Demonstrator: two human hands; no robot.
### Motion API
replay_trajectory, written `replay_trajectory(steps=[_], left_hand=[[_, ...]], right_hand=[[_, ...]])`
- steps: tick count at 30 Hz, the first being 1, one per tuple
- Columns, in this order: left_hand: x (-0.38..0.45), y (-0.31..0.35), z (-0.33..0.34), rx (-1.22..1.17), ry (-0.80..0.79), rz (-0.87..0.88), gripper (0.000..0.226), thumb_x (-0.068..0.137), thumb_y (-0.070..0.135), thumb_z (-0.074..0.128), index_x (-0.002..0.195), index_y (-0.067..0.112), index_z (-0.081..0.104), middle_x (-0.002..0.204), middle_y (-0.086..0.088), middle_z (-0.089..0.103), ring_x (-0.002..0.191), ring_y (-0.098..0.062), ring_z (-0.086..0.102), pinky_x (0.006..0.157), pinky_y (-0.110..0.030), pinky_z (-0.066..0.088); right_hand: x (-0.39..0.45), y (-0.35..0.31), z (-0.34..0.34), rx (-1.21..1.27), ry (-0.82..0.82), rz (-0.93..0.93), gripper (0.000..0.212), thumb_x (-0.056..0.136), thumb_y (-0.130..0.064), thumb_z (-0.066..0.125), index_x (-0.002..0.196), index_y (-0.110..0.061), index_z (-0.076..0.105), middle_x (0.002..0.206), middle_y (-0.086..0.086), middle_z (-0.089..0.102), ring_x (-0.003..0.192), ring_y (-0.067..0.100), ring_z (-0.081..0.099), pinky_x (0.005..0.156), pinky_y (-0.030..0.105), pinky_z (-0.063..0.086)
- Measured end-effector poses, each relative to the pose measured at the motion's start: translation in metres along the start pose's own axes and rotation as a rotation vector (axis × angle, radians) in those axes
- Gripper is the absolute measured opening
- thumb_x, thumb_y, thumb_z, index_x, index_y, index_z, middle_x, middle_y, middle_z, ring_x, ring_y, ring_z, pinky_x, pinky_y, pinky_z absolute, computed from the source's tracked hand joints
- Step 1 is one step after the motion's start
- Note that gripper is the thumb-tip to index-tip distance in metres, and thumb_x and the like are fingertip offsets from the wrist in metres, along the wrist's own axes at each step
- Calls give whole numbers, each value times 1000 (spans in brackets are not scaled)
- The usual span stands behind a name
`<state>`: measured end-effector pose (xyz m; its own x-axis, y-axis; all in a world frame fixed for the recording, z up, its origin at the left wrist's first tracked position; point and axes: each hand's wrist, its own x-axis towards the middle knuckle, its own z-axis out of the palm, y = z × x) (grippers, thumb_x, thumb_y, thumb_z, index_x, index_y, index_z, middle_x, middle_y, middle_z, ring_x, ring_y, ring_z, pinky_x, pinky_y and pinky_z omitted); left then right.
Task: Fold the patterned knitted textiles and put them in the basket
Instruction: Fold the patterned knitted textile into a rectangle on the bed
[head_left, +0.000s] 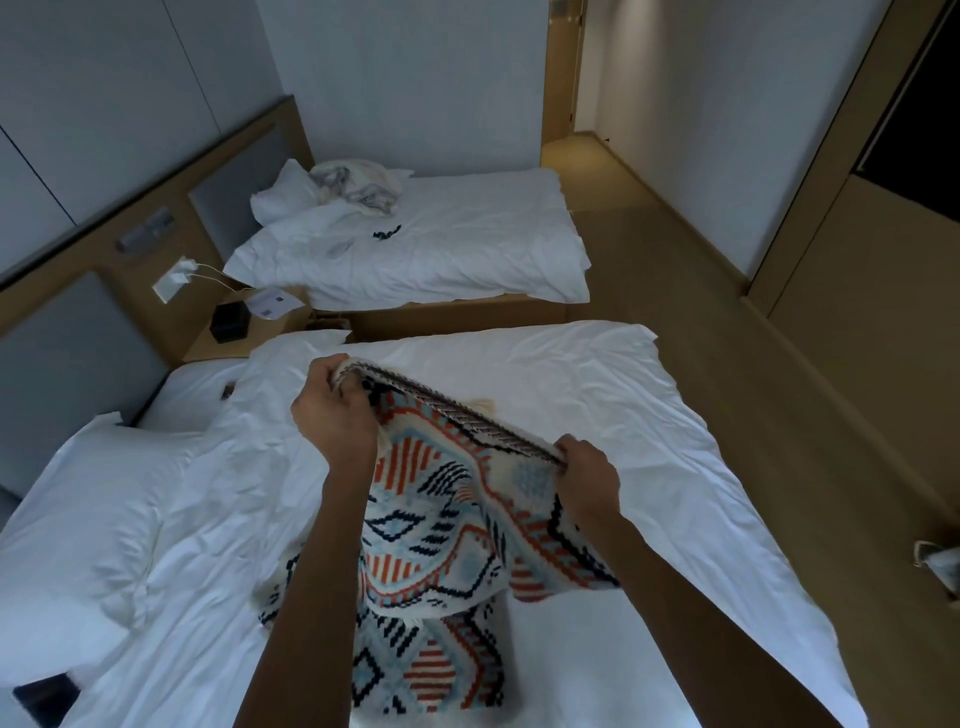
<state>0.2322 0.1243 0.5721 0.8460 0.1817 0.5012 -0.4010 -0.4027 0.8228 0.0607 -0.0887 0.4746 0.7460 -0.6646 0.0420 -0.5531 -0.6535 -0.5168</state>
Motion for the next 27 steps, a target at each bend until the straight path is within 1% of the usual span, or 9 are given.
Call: replay_trajectory(steps=[4, 8, 11, 14, 16, 19, 22, 24, 27], left_hand=[[7, -6, 1, 57, 11, -23, 28, 89, 7, 51, 108, 16, 69, 86, -3, 70, 75, -18, 61, 69, -26, 45], [5, -33, 7, 199, -86, -37, 42, 91, 3, 47, 123, 22, 67, 91, -6, 72, 79, -26, 65, 70, -34, 50], [-2, -53, 6, 270, -119, -45, 33, 90, 6, 51, 111, 19, 73, 94, -13, 75, 83, -35, 69, 72, -37, 53], [-5, -59, 4, 290, -109, -66, 26, 93, 12, 53, 108, 18, 74, 93, -13, 75, 83, -35, 68, 70, -37, 53], [-6, -57, 5, 285, -102, -51, 24, 94, 14, 53, 107, 17, 74, 92, -14, 74, 83, -36, 68, 70, -37, 52], [-3, -47, 10, 291, -88, -88, 23, 92, 13, 55, 106, 14, 73, 96, -17, 74, 86, -40, 67, 72, -40, 52], [-2, -37, 16, 271, -83, -200, 24, 90, 13, 56, 106, 13, 74, 97, -16, 74, 89, -38, 67, 76, -40, 53], [-5, -31, 19, 264, -82, -215, 24, 89, 15, 57, 105, 15, 75, 97, -14, 75, 89, -37, 67, 78, -40, 55], [-9, -21, 23, 248, -70, -197, 27, 87, 8, 56, 103, 16, 75, 99, -13, 75, 90, -36, 67, 79, -40, 55]], right_hand=[[-4, -7, -27, 174, 241, 176, 22, 96, -13, 40, 113, -17, 53, 91, 11, 63, 89, 35, 61, 79, 42, 46], [7, -14, -57, 292, 434, 43, 23, 92, -19, 55, 113, -13, 63, 91, 13, 70, 85, 32, 64, 72, 37, 49], [20, -5, -77, 213, 376, -14, 20, 85, -30, 69, 100, -16, 71, 83, 7, 73, 78, 26, 67, 66, 34, 52], [22, 13, -90, 21, 260, 26, 46, 73, -63, 72, 69, -18, 68, 65, -2, 66, 64, 18, 60, 56, 28, 43], [20, 22, -92, -31, 177, 45, 57, 67, -71, 71, 56, -16, 59, 56, -5, 58, 57, 12, 52, 52, 28, 38], [24, 34, -95, 137, -80, -77, 38, 66, -45, 86, 54, -27, 54, 56, -11, 54, 57, 4, 51, 53, 15, 37], [37, 56, -91, -71, -239, -165, 16, 73, -17, 80, 71, -24, 66, 75, -3, 65, 79, 20, 65, 61, 8, 37], [44, 73, -87, -138, -151, -117, 14, 73, -10, 72, 85, -17, 76, 86, 5, 71, 88, 27, 68, 69, 21, 47], [46, 84, -97, -70, 75, -14, 17, 79, -11, 67, 91, -20, 77, 89, 4, 73, 85, 27, 68, 68, 28, 50]])
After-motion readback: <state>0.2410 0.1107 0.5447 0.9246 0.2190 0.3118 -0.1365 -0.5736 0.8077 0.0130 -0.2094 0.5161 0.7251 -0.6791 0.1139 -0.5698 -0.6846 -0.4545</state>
